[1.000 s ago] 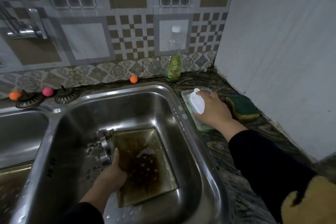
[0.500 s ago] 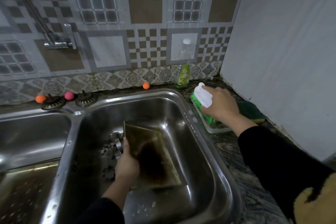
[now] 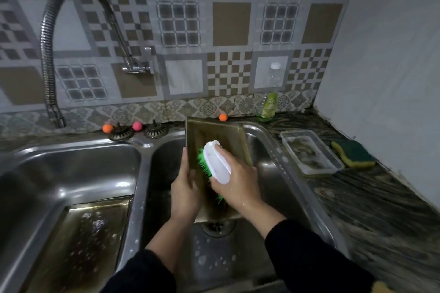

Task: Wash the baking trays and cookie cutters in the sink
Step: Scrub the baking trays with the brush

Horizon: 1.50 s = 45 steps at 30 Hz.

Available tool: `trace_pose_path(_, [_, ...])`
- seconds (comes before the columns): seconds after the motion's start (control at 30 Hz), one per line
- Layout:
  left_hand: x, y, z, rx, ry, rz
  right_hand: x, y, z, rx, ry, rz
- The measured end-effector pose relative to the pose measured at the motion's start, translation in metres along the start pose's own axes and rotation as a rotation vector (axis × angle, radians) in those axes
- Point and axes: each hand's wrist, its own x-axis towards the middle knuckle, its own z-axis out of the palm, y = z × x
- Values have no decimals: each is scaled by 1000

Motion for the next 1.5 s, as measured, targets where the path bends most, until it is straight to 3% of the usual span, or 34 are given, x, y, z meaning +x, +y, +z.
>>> trace_pose_path(0.13, [-1,1,-18,-70,70,22,-23,-25,12,98,21,-69])
trace_pose_path(0.33, [-14,10,-17,-156,-49,143,44,-62,-12,7,252,6])
trace_pose_path(0.5, [3,7,-34,-218,24,130,7,-60,13,69,170,-22])
trace_pose_path(0.6, [6,7,-44,-229,59,158,-35,-48,30,75,217,-110])
trace_pose_path(0.87, [-9,28,-24,-216,-9,198,62,-53,-18,115,295,79])
trace_pose_path(1.07, [6,12,-40,-226,108,172,-40,-31,20,50,240,-80])
trace_pose_path(1.33, [-12,46,-14,-274,6,195,70,-42,-39,101,311,110])
trace_pose_path(1.5, [-4,33,-24,-262,140,144,-22,-22,-5,76,218,-6])
